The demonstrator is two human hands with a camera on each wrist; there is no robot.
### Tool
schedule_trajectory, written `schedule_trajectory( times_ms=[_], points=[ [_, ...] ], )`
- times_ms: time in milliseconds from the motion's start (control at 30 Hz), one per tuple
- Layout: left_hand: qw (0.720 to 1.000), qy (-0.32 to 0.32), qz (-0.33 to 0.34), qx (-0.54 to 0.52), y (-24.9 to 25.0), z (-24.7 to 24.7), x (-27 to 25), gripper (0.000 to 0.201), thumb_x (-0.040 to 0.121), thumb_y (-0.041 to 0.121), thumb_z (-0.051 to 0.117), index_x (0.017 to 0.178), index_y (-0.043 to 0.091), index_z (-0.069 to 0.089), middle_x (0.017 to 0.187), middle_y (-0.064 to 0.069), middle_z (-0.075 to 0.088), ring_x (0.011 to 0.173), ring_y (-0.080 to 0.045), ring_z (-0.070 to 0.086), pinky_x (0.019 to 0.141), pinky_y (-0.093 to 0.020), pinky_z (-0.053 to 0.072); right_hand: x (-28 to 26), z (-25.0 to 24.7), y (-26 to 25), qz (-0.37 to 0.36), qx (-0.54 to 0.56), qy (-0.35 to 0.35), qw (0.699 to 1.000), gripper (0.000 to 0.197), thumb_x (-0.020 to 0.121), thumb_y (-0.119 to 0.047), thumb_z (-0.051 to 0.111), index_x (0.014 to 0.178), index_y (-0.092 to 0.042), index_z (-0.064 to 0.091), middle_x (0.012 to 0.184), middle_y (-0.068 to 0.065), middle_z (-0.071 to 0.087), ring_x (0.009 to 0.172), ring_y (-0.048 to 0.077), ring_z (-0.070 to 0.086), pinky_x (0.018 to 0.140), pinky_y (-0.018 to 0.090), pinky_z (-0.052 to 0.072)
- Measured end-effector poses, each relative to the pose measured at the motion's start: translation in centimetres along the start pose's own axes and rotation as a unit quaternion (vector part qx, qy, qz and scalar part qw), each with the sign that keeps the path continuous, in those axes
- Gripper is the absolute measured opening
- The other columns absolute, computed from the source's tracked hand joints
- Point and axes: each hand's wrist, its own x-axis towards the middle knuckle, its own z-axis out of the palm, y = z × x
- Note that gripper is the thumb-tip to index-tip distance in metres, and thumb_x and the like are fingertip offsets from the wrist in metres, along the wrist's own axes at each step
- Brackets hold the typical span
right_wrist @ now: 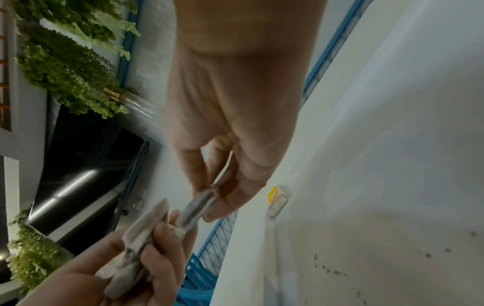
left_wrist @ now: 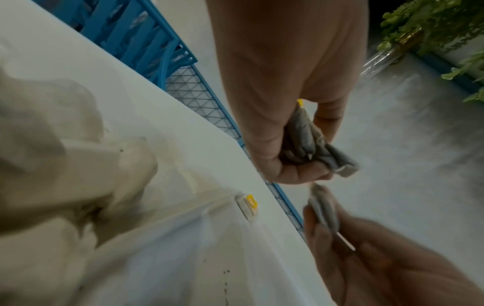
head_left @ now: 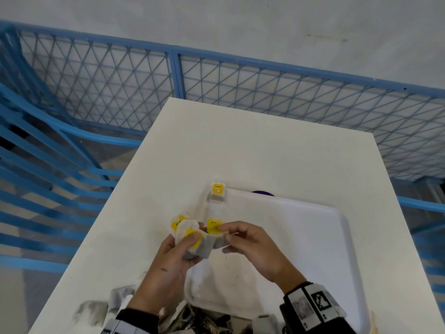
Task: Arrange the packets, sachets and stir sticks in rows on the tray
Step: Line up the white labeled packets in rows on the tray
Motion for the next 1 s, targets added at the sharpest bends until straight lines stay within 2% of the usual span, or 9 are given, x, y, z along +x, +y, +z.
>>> schedule_trajectory(
  times_ms=[100, 200, 300, 433, 533, 600, 767, 900, 1000],
  points=[
    [0.999, 0.032, 0.011, 0.006, 0.1, -0.4, 0.5, 0.029, 0.077, 0.012, 0.067, 0.105, 0.008, 0.063, 0.093, -0.002, 0.073, 0.096, -0.019, 0.065, 0.083, -0.034, 0.051, 1.4, -0.7, 0.5, 0.005, 0.032, 0.092, 0.995, 0.021, 0.085, 0.009, 0.057, 0.102, -0.004, 0.058, 0.081, 0.012, 0.061, 0.074, 0.018, 0.064, 0.067, 0.020, 0.054],
    [0.998, 0.052, 0.012, 0.024, -0.1, -0.8, 0.7, 0.019, 0.091, 0.008, 0.052, 0.108, 0.009, 0.062, 0.094, -0.002, 0.072, 0.088, -0.012, 0.067, 0.071, -0.026, 0.054, 3.5, -1.5, 1.1, 0.020, 0.071, 0.186, 0.980, 0.035, 0.082, 0.007, 0.063, 0.109, -0.007, 0.046, 0.086, 0.018, 0.061, 0.076, 0.023, 0.063, 0.072, 0.023, 0.057],
    [0.998, 0.061, 0.003, 0.034, -0.4, -1.3, 0.7, 0.021, 0.093, 0.009, 0.050, 0.110, 0.009, 0.061, 0.100, -0.005, 0.069, 0.084, -0.009, 0.069, 0.064, -0.021, 0.055, 5.6, -2.3, 1.6, 0.034, 0.032, 0.231, 0.972, 0.042, 0.079, 0.001, 0.069, 0.110, -0.013, 0.045, 0.091, 0.013, 0.060, 0.086, 0.024, 0.061, 0.088, 0.036, 0.053],
    [0.997, 0.067, 0.000, 0.029, -0.4, -1.9, 0.6, 0.025, 0.093, 0.009, 0.049, 0.116, 0.008, 0.059, 0.103, -0.004, 0.070, 0.086, -0.008, 0.069, 0.074, -0.028, 0.051, 8.0, -3.0, 1.8, 0.038, -0.013, 0.297, 0.954, 0.045, 0.080, -0.003, 0.068, 0.117, -0.011, 0.043, 0.084, 0.005, 0.063, 0.079, 0.020, 0.060, 0.083, 0.038, 0.051],
    [0.997, 0.077, 0.003, 0.026, -0.3, -2.4, 0.7, 0.027, 0.093, 0.010, 0.048, 0.118, 0.008, 0.058, 0.106, -0.006, 0.068, 0.091, -0.012, 0.067, 0.076, -0.030, 0.048, 9.0, -3.3, 1.9, 0.036, -0.048, 0.346, 0.936, 0.042, 0.079, -0.008, 0.069, 0.112, -0.015, 0.044, 0.083, 0.001, 0.065, 0.078, 0.015, 0.057, 0.075, 0.027, 0.045],
    [0.996, 0.083, 0.003, 0.023, -0.2, -2.5, 0.9, 0.027, 0.093, 0.009, 0.048, 0.119, 0.007, 0.057, 0.111, -0.009, 0.066, 0.096, -0.016, 0.064, 0.076, -0.030, 0.048, 9.3, -3.1, 2.0, 0.035, -0.050, 0.364, 0.929, 0.042, 0.079, -0.009, 0.070, 0.111, -0.016, 0.045, 0.085, 0.002, 0.065, 0.077, 0.014, 0.056, 0.074, 0.025, 0.042],
    [0.997, 0.072, 0.001, 0.025, -0.4, -2.4, 1.0, 0.028, 0.093, 0.009, 0.047, 0.121, 0.007, 0.056, 0.110, -0.008, 0.066, 0.098, -0.018, 0.064, 0.076, -0.029, 0.049, 10.0, -3.0, 2.6, 0.038, -0.067, 0.378, 0.922, 0.038, 0.079, -0.011, 0.071, 0.106, -0.018, 0.044, 0.087, 0.004, 0.068, 0.081, 0.018, 0.058, 0.086, 0.035, 0.049],
    [0.998, 0.064, -0.003, 0.027, -0.7, -2.4, 1.1, 0.029, 0.093, 0.009, 0.048, 0.121, 0.006, 0.056, 0.110, -0.009, 0.067, 0.098, -0.018, 0.065, 0.073, -0.024, 0.056, 10.1, -2.8, 2.4, 0.022, -0.094, 0.377, 0.921, 0.038, 0.079, -0.011, 0.070, 0.106, -0.016, 0.044, 0.086, 0.006, 0.068, 0.078, 0.018, 0.058, 0.077, 0.028, 0.046],
    [0.998, 0.058, -0.001, 0.030, -0.9, -2.2, 1.2, 0.028, 0.094, 0.009, 0.047, 0.120, 0.007, 0.056, 0.110, -0.009, 0.067, 0.098, -0.017, 0.065, 0.072, -0.022, 0.057, 10.2, -2.8, 2.3, 0.014, -0.117, 0.379, 0.918, 0.040, 0.080, -0.011, 0.070, 0.112, -0.011, 0.046, 0.080, 0.004, 0.065, 0.075, 0.017, 0.055, 0.065, 0.014, 0.039]
  ],
)
